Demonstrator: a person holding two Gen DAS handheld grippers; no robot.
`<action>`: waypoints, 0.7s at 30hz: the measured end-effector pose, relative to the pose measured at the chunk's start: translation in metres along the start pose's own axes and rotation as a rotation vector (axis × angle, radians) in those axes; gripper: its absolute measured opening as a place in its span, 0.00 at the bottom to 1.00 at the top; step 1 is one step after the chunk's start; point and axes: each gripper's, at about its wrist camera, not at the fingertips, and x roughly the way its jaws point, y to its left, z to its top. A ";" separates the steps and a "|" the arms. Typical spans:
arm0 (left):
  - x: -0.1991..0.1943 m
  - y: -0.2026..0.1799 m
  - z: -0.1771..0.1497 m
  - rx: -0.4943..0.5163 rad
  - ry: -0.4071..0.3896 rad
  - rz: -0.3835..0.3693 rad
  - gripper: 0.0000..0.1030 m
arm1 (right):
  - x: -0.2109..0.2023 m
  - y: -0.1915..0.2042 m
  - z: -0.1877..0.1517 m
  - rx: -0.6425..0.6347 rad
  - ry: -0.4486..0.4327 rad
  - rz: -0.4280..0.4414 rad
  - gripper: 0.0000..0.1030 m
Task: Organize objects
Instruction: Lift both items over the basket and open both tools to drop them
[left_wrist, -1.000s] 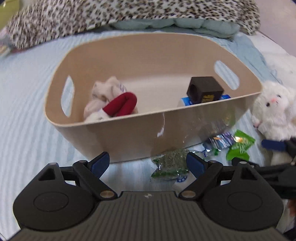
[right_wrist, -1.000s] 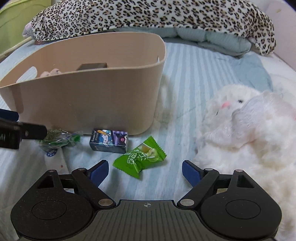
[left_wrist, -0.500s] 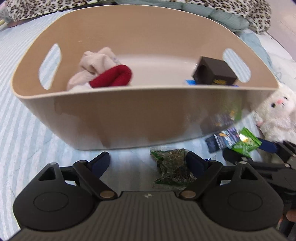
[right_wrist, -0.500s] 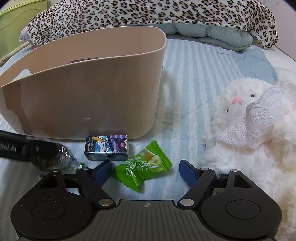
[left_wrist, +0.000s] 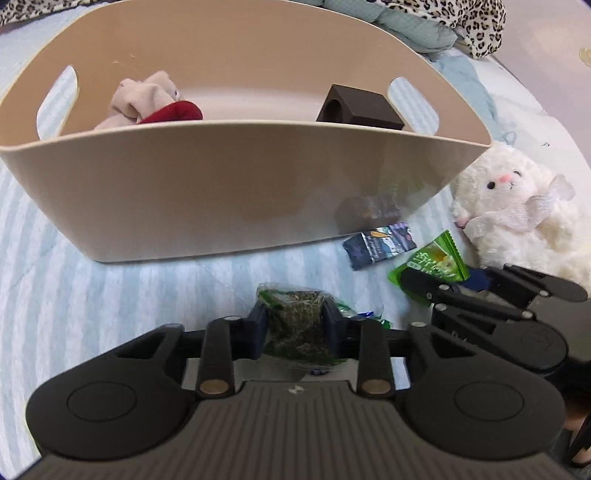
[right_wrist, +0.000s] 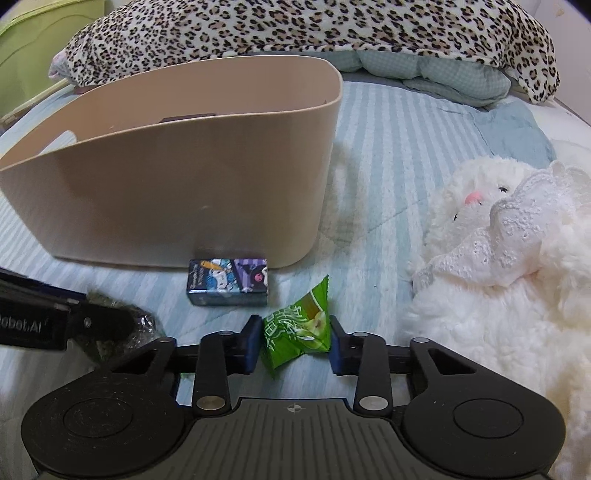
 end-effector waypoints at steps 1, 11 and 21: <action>0.002 -0.002 -0.001 0.004 -0.006 0.003 0.31 | -0.002 0.002 -0.001 -0.006 0.001 0.002 0.26; -0.021 -0.012 -0.006 0.050 -0.068 0.022 0.28 | -0.032 0.011 -0.006 -0.043 -0.066 -0.027 0.21; -0.090 -0.030 -0.007 0.153 -0.283 0.060 0.28 | -0.103 0.006 0.013 0.031 -0.293 0.002 0.21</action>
